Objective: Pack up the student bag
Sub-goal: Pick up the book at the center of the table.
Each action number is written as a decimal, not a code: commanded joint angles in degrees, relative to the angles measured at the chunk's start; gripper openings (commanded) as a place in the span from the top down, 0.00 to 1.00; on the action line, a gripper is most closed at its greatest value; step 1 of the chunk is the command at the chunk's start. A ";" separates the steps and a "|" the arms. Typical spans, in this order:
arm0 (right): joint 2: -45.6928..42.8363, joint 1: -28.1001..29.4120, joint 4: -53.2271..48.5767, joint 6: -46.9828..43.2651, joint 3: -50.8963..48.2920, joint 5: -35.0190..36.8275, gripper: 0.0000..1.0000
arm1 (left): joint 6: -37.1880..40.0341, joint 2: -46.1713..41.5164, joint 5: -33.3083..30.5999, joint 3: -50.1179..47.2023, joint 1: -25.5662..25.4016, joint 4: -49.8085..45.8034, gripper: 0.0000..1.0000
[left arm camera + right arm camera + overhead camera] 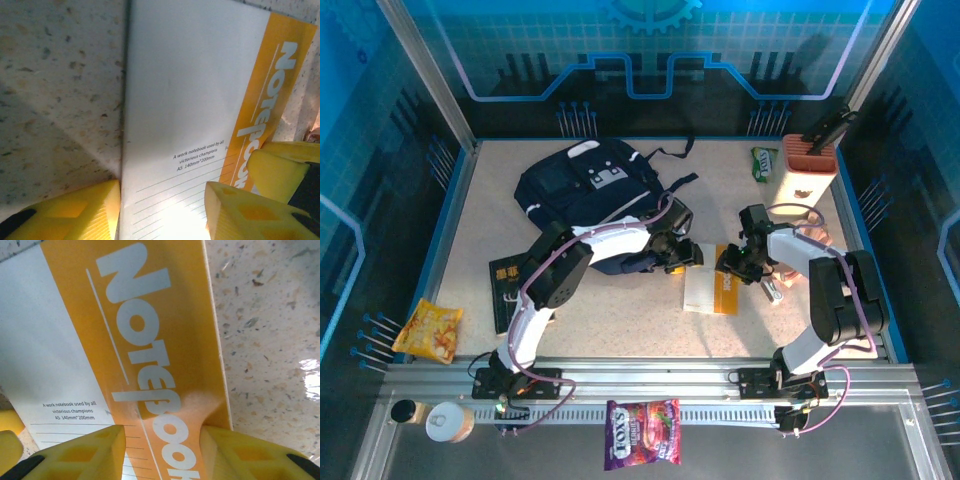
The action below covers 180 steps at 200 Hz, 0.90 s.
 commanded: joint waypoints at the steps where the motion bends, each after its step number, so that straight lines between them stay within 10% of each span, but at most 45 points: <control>1: 1.40 -0.65 -1.23 0.05 -0.06 0.69 0.57 | -0.92 1.74 3.06 1.68 -0.50 -0.76 0.53; 180: 2.18 -0.53 -2.02 2.63 0.68 1.48 0.61 | 0.39 -6.29 8.28 -4.11 -0.77 9.80 0.71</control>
